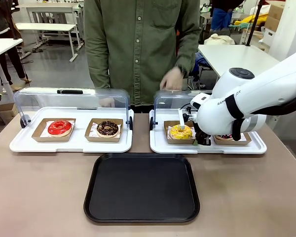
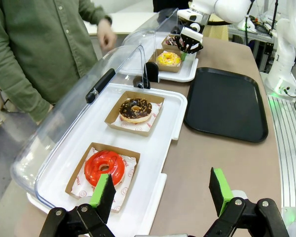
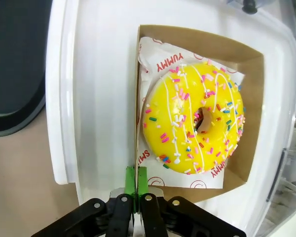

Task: Move the third donut from the left to the tray.
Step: Pick up the Paper togo box containing the Donut indicated by the person and place it on the Handle tray.

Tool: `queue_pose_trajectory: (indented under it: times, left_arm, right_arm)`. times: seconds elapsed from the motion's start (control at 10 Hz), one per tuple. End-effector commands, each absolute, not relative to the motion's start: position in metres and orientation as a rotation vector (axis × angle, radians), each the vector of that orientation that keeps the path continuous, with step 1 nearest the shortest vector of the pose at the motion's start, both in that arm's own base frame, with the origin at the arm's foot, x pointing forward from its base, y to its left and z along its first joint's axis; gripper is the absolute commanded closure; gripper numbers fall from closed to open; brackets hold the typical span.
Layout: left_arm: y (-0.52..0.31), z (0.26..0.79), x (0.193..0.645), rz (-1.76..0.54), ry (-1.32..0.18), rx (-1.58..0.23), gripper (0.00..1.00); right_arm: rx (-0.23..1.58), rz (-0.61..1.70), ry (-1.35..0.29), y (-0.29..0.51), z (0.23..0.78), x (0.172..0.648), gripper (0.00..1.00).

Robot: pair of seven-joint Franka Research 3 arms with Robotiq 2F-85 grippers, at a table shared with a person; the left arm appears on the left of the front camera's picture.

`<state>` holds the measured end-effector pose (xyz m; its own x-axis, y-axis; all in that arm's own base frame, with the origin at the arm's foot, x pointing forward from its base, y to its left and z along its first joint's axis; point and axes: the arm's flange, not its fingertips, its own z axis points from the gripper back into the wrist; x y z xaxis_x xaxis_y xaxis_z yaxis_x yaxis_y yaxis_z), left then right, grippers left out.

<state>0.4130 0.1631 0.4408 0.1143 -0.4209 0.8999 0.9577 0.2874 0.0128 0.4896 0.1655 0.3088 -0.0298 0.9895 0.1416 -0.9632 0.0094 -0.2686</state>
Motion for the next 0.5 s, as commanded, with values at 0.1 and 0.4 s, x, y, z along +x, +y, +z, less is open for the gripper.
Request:
queue_pose_trajectory:
  times: [0.1,0.4]
  left_arm:
    - [0.163,0.443,0.413,-1.147,-0.973,-0.713,0.00]
    - [0.163,0.443,0.413,-1.147,-0.973,-0.713,0.00]
  right_arm:
    - [-0.199,1.517,-0.393,0.177,0.358,0.446,0.98]
    - [-0.232,1.493,-0.408,0.192,0.396,0.399,0.98]
